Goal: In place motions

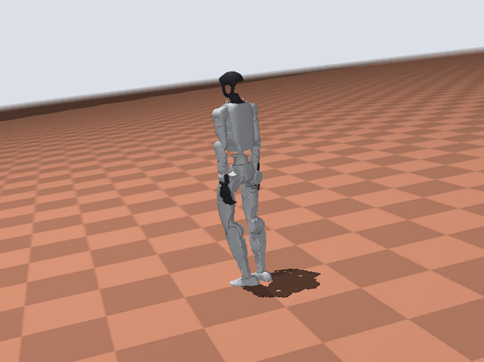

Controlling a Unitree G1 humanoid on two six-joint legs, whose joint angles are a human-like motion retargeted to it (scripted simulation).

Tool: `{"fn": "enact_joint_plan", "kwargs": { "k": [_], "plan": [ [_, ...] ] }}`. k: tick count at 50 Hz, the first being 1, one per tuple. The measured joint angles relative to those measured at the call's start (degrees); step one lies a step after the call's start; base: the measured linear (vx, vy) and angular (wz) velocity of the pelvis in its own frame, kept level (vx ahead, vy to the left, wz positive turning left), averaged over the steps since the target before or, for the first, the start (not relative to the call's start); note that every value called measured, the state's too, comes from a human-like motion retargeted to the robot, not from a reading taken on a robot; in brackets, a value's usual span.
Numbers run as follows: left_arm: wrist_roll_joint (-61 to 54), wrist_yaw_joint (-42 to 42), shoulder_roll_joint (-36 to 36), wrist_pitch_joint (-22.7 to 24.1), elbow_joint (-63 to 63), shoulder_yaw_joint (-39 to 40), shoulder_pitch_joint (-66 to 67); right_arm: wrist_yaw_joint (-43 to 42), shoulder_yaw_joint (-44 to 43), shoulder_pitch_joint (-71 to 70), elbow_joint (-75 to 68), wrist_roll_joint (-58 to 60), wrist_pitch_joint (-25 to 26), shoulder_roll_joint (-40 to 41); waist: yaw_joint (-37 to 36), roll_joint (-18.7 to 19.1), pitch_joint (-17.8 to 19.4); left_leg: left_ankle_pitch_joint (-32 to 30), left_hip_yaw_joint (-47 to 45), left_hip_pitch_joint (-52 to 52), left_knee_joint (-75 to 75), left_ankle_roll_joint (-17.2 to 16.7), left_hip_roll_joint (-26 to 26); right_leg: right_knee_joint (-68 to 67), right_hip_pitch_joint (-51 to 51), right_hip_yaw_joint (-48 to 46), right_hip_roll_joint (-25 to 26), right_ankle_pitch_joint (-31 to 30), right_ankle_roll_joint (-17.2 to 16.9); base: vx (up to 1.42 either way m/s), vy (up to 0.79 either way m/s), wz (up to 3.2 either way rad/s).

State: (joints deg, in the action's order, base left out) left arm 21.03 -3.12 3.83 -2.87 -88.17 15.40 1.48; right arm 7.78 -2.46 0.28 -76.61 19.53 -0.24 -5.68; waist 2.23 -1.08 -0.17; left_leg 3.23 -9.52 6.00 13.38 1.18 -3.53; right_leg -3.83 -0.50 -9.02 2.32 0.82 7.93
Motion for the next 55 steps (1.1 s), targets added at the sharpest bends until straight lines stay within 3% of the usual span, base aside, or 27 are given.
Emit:
{"fn": "enact_joint_plan", "kwargs": {
  "k": [2, 7, 12, 22, 28, 30, 32, 34, 45, 48, 52, 55],
  "plan": [
    [0.4, -0.4, 0.4, 0.1, 1.2, 0.3, 0.0, 0.2, 0.9, -0.5, -0.5, 0.0, 0.0, 0.2, 2.4, 0.5, 0.4, 0.3, -0.8, -1.3, -1.6, -0.7, 1.4, -0.1, 0.1, -2.6, 0.1, 0.1, 0.2, -0.03, -0.11, 0.36],
    [0.4, 0.4, 0.6, 0.6, 3.4, 0.4, -0.6, 0.5, 3.0, -0.8, -1.0, 0.5, -0.8, -0.1, -0.5, 0.4, 1.7, -0.7, -0.3, -0.3, -2.4, -0.2, 0.3, 0.6, 0.1, -4.5, -0.5, 0.0, 0.4, -0.04, -0.09, 0.35],
    [-0.3, 0.3, 0.1, 0.8, 3.9, -1.5, -2.3, 1.2, 2.2, -0.9, -1.8, 2.6, -0.6, -1.2, -3.0, -0.1, 2.1, 0.6, 0.0, 2.7, -0.5, -0.2, -0.8, 2.1, -0.2, -12.6, -2.8, 0.2, -0.9, 0.06, -0.07, 1.45],
    [-0.9, 1.8, 0.8, 0.9, 2.9, 0.0, -0.5, 0.3, -0.2, -0.3, -4.4, 2.3, 0.0, -1.8, -5.9, -0.7, 1.3, 5.8, -27.6, 0.3, -2.4, -3.0, 7.0, 1.6, -2.5, -33.6, -7.4, 4.0, -3.6, 0.24, 0.02, 1.91],
    [-3.1, 3.6, 2.3, 0.3, -0.1, 2.7, 0.5, 0.0, -1.2, 1.2, -5.3, 3.1, 0.1, -0.8, -5.9, -2.9, -0.6, 7.9, -38.5, -3.3, 0.6, 0.5, 9.9, -0.7, -4.2, -43.2, -10.8, 6.7, -6.1, 0.42, 0.07, 2.08],
    [-3.6, 4.0, 2.6, 0.4, -0.4, 3.6, 1.1, 0.0, -1.3, 1.4, -5.8, 3.1, 0.2, -0.4, -6.0, -3.0, -1.2, 7.4, -37.7, -4.1, 0.4, 0.9, 10.1, -1.6, -5.0, -45.7, -11.1, 7.4, -6.9, 0.43, 0.08, 1.59],
    [-3.7, 4.2, 2.7, 0.4, -0.7, 4.2, 1.7, 0.1, -1.5, 1.6, -6.0, 3.1, 0.2, -0.1, -6.7, -1.6, -1.9, 4.1, -34.2, -4.7, -3.2, -2.4, 9.7, -2.1, -5.9, -47.4, -9.2, 8.0, -7.4, 0.48, 0.14, 1.21],
    [-3.6, 4.3, 2.3, 0.3, -0.9, 4.8, 2.6, 0.2, -2.0, 2.1, -6.1, 3.2, 0.1, -0.1, -7.7, -0.4, -3.0, 2.2, -32.1, -5.2, -7.1, -3.1, 8.5, -2.3, -6.8, -49.0, -8.0, 8.1, -8.0, 0.51, 0.16, 1.01],
    [-3.9, 3.4, 0.0, 0.3, -1.0, 5.4, 2.5, 0.2, -3.6, 2.6, -6.1, 1.6, 0.1, -0.7, -10.5, 1.4, -5.1, 1.2, -19.9, -3.6, -11.6, -0.7, 3.9, -4.8, -11.8, -57.9, -8.2, 4.6, -11.0, 0.37, 0.12, 0.98],
    [-4.1, 3.1, 0.0, 0.4, -0.4, 4.7, 1.7, 0.0, -3.8, 2.4, -5.9, 0.8, -0.1, -1.0, -9.9, 3.6, -4.5, 1.2, -17.2, -4.0, -11.7, -0.6, 5.1, -9.5, -13.3, -58.7, -9.1, 1.3, -9.3, 0.30, 0.10, 1.19],
    [-3.4, 2.5, 0.8, 0.7, 0.4, 4.5, 0.1, 0.0, -3.5, 2.3, -5.4, -0.2, -0.2, -1.2, -6.3, 7.4, -3.1, 0.9, -11.6, -4.5, -11.6, -0.5, 7.4, -24.3, -11.2, -51.0, -13.4, 0.5, -4.1, 0.31, 0.03, 1.56],
    [-2.5, 2.4, 1.9, 0.7, 0.3, 4.0, -1.1, 0.0, -3.9, 2.0, -5.8, -1.0, 0.0, -0.6, -4.3, 6.7, -3.2, 0.1, -8.3, -3.7, -12.3, -0.3, 6.1, -33.1, -3.1, -35.3, -14.9, 3.3, -6.8, 0.22, -0.06, 1.52]
  ]
}}
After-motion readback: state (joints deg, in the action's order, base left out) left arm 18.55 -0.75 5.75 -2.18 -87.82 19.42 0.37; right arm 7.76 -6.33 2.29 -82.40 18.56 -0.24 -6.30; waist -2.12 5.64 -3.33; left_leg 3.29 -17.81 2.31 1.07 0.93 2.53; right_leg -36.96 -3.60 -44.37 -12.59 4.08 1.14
